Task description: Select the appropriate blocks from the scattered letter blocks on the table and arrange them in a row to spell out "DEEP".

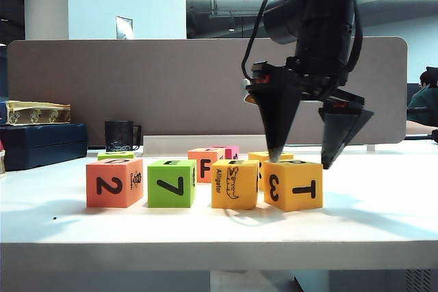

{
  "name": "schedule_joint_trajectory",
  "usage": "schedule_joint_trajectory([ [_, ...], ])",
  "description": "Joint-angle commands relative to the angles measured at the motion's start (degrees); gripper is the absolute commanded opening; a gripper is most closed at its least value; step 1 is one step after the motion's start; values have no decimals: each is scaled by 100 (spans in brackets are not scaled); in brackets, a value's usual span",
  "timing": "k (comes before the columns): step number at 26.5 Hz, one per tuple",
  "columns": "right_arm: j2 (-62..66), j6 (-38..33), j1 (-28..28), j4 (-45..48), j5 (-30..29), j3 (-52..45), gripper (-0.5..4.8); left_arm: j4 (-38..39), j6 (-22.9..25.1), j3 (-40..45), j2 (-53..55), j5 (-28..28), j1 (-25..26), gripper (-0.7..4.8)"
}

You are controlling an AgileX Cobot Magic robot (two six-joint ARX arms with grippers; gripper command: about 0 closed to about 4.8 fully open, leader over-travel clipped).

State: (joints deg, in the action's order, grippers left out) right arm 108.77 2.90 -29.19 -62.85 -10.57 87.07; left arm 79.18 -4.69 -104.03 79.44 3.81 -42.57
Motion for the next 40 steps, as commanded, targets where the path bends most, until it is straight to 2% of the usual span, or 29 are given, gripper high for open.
schedule_joint_trajectory([
  [1, 37, 9, -20, 195, -24, 20, 479, -13, 20, -13, -20, -22, 4, 115],
  [10, 188, 9, -20, 321, 70, 20, 475, -11, 31, -26, -22, -20, 4, 115],
  [13, 238, 9, -20, 323, 184, 17, 382, 0, 42, -26, -22, -20, 4, 115],
  [16, 295, 11, -20, 332, 337, 20, 328, 7, 44, -26, -22, -22, 4, 115],
  [19, 304, 13, -17, 328, 623, 20, 249, 4, 44, -26, -22, -20, 4, 115],
  [21, 304, 13, -17, 328, 765, 22, 225, 4, 48, -26, -22, -20, 4, 115],
  [30, 295, 275, -17, -315, 1241, 87, 219, 2, 299, -26, -22, -20, 4, 115],
  [33, 293, 645, -17, -702, 1237, 251, 219, -9, 431, -24, -20, -20, 4, 115],
  [40, 293, 1478, -22, -739, 1196, 380, 219, -2, 533, -24, -20, -20, 4, 115],
])
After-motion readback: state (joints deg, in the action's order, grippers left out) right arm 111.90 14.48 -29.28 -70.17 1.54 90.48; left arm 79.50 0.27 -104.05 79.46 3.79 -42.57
